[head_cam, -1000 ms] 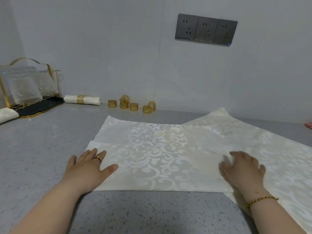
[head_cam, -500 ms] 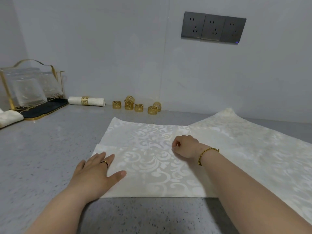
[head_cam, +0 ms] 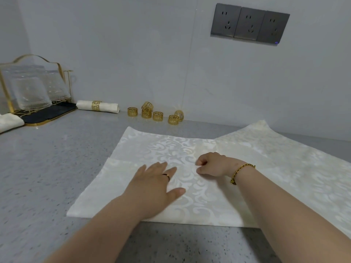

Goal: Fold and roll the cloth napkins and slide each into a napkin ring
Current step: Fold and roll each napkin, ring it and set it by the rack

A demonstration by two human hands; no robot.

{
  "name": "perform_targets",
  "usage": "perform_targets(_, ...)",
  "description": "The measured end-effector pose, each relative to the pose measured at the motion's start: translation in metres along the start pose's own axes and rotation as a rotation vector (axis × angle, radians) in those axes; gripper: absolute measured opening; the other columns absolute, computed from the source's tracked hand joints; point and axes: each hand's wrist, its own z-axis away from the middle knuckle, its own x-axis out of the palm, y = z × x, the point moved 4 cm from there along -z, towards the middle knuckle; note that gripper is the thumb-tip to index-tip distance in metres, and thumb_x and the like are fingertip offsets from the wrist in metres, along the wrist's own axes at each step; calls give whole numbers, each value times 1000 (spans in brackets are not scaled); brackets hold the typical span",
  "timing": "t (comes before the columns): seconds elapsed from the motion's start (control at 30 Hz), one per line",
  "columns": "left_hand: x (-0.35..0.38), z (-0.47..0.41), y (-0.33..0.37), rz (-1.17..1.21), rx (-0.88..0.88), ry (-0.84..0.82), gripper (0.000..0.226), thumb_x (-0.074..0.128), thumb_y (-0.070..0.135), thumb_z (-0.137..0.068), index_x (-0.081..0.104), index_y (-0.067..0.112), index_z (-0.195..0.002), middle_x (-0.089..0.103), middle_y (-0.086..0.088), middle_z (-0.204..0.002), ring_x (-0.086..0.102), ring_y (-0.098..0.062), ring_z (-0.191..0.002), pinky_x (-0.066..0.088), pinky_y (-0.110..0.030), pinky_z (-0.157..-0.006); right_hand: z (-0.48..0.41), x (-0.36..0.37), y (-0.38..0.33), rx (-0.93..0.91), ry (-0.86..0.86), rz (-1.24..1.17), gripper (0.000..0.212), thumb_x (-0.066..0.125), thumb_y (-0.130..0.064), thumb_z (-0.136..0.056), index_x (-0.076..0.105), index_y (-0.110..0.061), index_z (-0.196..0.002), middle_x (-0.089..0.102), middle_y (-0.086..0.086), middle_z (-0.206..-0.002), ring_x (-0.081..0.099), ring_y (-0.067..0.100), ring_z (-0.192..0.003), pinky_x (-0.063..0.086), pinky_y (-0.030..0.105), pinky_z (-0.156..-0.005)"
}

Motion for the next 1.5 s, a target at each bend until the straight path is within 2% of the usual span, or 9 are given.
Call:
perform_targets(0.27,28,-9,7,-29,7,-105,67,20,59,-92,-4,28,-147,-13,3,-155,-15,-12,-141,-10,-35,-115,-15,-15,3,33,-60,-30,40,47,-36,-92,42,-16,-57,45,-3,-65,42,10,-61,35,21,-63)
perform_targets(0.37,28,-9,7,-40,-1,-116,68,18,60,-91,-7,29,-146,-16,4,-154,-19,-11,-140,-12,-35,-115,-32,-28,8,31,104,21,28,47,-32,-91,54,-11,-74,64,12,-93,56,24,-85,39,28,-74)
perform_targets(0.5,30,-11,8,-50,-6,-138,68,17,60,-91,-11,31,-145,-21,5,-153,-23,-10,-139,-16,-35,-114,-60,-39,26,150,256,161,32,40,-18,-93,46,-10,-124,48,13,-131,37,30,-125,33,34,-99)
perform_targets(0.63,32,-13,7,-68,-4,-169,68,15,62,-90,-14,32,-144,-24,5,-152,-26,-10,-138,-17,-38,-114,-90,-36,44,223,220,75,45,38,-18,-92,31,-21,-137,38,12,-139,32,34,-129,28,38,-107)
perform_targets(0.97,34,-15,7,-90,0,-203,69,13,62,-89,-18,32,-143,-26,5,-151,-28,-11,-137,-17,-39,-113,-99,-46,36,106,369,240,38,40,-9,-88,52,-17,-123,49,12,-126,34,31,-121,30,32,-98)
perform_targets(1.23,32,-16,7,-72,15,-160,68,13,61,-90,-16,31,-143,-24,5,-152,-25,-11,-138,-16,-38,-114,-43,-83,13,-71,645,46,21,44,-13,-90,59,-10,-103,61,5,-98,53,27,-102,31,30,-93)
perform_targets(1.33,21,-8,10,-55,27,-40,68,17,61,-91,-8,29,-146,-15,3,-154,-14,-12,-142,-10,-36,-115,4,-89,0,-152,677,19,18,46,-14,-90,61,-10,-101,58,2,-87,53,24,-91,33,29,-95)
perform_targets(1.4,6,-2,8,-33,63,226,72,25,62,-88,14,22,-147,13,-2,-154,13,-16,-142,8,-37,-115,35,-85,-7,-190,690,33,18,48,-15,-90,62,-9,-100,61,3,-85,54,23,-87,32,25,-87)
perform_targets(1.5,-23,18,7,-44,145,685,76,77,47,-59,49,13,-120,60,-14,-114,47,-26,-109,41,-42,-97,76,-66,-12,-223,680,157,15,51,-18,-89,64,-12,-96,64,0,-84,57,22,-89,27,26,-84)
